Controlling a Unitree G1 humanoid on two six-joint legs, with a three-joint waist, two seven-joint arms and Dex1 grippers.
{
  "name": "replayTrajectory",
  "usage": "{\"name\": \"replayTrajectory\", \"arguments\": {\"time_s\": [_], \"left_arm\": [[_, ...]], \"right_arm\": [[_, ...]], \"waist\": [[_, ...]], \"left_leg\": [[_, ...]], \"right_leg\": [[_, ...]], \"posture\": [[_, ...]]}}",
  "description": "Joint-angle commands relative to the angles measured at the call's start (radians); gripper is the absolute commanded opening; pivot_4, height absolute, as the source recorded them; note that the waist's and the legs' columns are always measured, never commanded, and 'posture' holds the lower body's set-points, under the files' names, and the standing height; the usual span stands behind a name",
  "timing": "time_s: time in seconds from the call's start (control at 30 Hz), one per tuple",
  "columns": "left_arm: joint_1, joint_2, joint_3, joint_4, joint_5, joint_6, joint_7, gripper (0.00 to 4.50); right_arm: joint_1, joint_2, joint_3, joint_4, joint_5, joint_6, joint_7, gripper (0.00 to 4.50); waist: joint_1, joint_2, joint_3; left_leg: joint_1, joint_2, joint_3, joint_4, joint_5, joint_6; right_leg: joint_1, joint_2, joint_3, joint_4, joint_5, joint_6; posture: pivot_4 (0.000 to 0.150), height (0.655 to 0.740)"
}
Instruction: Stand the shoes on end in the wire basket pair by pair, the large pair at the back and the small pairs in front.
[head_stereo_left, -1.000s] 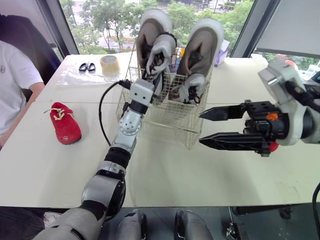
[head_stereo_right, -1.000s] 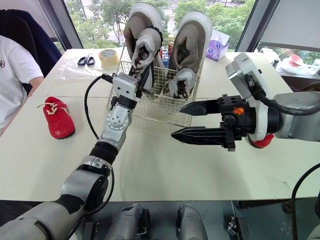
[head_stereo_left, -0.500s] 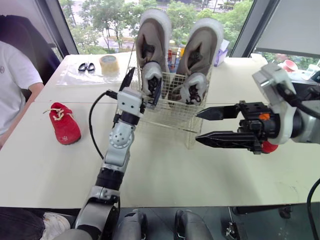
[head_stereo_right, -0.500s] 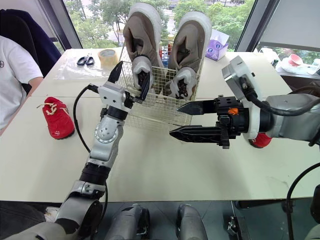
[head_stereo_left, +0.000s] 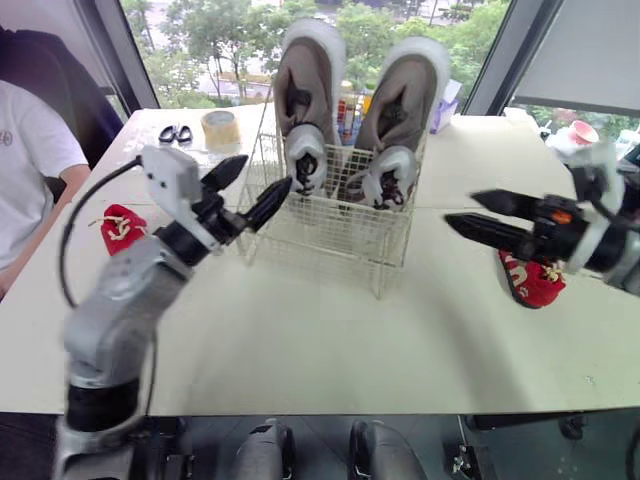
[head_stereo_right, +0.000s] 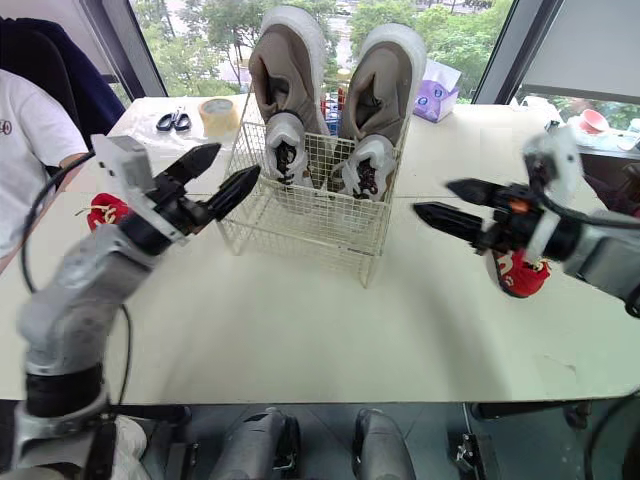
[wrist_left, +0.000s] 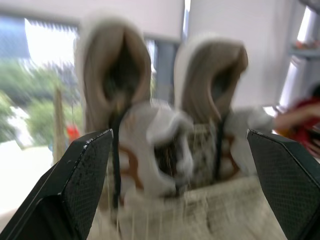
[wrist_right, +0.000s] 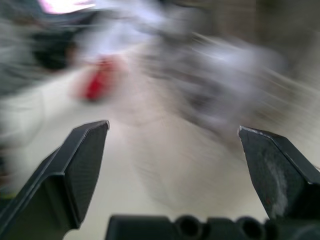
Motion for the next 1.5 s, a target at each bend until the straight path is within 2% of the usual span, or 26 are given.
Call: {"name": "replayTrajectory", "arguments": {"time_s": [0.03,0.17,0.4,0.5,0.63,0.83,1.17,1.5], "left_arm": [[0.025,0.039,0.035,-0.035,-0.191,0.103,-0.057,4.42],[0.056,0.054,-0.007,-0.051,-0.281,0.168,-0.094,4.42],[0.072,0.043,-0.044,-0.050,-0.482,0.237,-0.079,4.42],[0.076,0.042,-0.087,-0.057,-0.449,0.239,-0.082,4.42],[0.078,0.032,-0.176,-0.070,-0.321,0.207,-0.108,4.42],[0.126,0.048,-0.230,-0.134,-0.300,0.223,-0.161,4.42],[0.174,0.098,-0.198,-0.165,-0.289,0.211,-0.157,4.42],[0.233,0.130,-0.178,-0.217,-0.288,0.210,-0.149,4.42]], "right_arm": [[0.057,0.077,-0.114,-0.068,-0.145,-0.111,-0.124,4.50],[0.183,0.234,-0.167,-0.148,-0.319,-0.202,-0.295,4.50],[0.413,0.499,-0.177,-0.392,-0.415,-0.189,-0.515,4.50],[0.457,0.578,-0.153,-0.429,-0.437,-0.185,-0.568,4.50],[0.498,0.657,-0.108,-0.425,-0.463,-0.200,-0.585,4.50],[0.453,0.691,-0.063,-0.318,-0.528,-0.246,-0.575,4.50],[0.326,0.602,0.017,-0.032,-0.734,-0.398,-0.487,4.50],[0.129,0.583,0.039,0.279,-0.781,-0.438,-0.422,4.50]], "waist": [[-0.002,0.002,-0.001],[-0.001,0.002,-0.001],[-0.004,0.006,-0.003],[-0.005,0.009,-0.004],[-0.002,0.010,-0.005],[-0.006,0.012,-0.006],[-0.005,0.016,-0.007],[-0.004,0.017,-0.007]], "left_leg": [[0.001,0.000,0.001,0.000,0.003,-0.006],[0.002,0.001,0.000,-0.001,0.002,-0.003],[0.001,0.002,-0.001,-0.002,0.002,-0.004],[0.003,0.002,0.000,-0.002,0.002,-0.003],[0.003,0.002,-0.001,-0.002,0.001,-0.004],[0.002,0.002,0.000,-0.002,0.001,-0.003],[0.002,0.002,0.000,-0.003,0.001,-0.003],[0.002,0.002,-0.001,-0.003,0.001,-0.003]], "right_leg": [[0.000,0.000,0.000,0.000,0.000,0.000],[0.000,0.003,0.001,-0.001,0.000,0.000],[0.000,0.004,0.001,0.000,-0.004,-0.007],[0.000,0.004,0.003,0.000,-0.004,-0.008],[0.000,0.005,0.002,0.000,-0.006,-0.011],[-0.001,0.005,0.003,-0.001,-0.006,-0.012],[-0.001,0.004,0.003,-0.001,-0.008,-0.014],[-0.001,0.005,0.002,0.000,-0.008,-0.014]], "posture": [[0.150,0.7400],[0.150,0.7400],[0.150,0.7400],[0.150,0.7400],[0.150,0.7400],[0.150,0.7400],[0.150,0.7400],[0.150,0.7400]]}}
